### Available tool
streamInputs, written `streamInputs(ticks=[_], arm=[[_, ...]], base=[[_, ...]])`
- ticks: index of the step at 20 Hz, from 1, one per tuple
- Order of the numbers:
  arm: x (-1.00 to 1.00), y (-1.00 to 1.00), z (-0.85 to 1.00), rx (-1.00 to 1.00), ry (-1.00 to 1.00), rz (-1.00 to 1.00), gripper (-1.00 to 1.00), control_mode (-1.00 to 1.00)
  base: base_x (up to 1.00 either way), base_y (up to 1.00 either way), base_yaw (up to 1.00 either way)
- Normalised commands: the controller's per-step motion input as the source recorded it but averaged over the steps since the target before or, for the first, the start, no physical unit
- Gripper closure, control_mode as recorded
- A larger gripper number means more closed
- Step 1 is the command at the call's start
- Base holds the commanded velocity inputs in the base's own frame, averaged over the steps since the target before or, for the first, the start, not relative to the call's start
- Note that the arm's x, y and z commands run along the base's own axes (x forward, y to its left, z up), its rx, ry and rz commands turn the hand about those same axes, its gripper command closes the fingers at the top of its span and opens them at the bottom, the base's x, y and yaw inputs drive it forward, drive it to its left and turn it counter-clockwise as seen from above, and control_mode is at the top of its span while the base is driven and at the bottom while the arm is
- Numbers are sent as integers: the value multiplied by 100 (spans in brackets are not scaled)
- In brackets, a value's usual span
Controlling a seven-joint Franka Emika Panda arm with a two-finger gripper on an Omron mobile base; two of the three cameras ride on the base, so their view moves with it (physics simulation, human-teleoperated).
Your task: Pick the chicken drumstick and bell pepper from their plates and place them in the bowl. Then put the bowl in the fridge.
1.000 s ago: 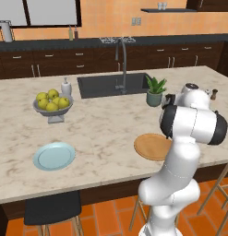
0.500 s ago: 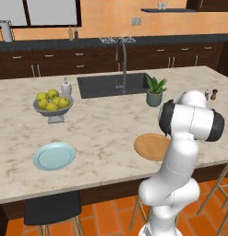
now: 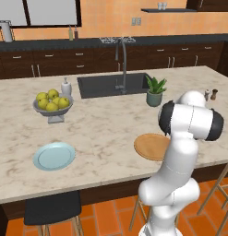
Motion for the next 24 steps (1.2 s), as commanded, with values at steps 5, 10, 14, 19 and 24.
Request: streamInputs(ticks=[5,10,14,19,24], arm=[[-12,0,35,0,0,0,100,-100],[-35,9,84,-1,0,6,100,-100],[-23,40,73,-5,0,19,100,-100],[-30,64,49,-9,0,35,100,-100],[-10,62,42,-6,0,36,100,-100]], base=[[0,0,0],[0,0,0],[0,0,0],[0,0,0],[0,0,0]])
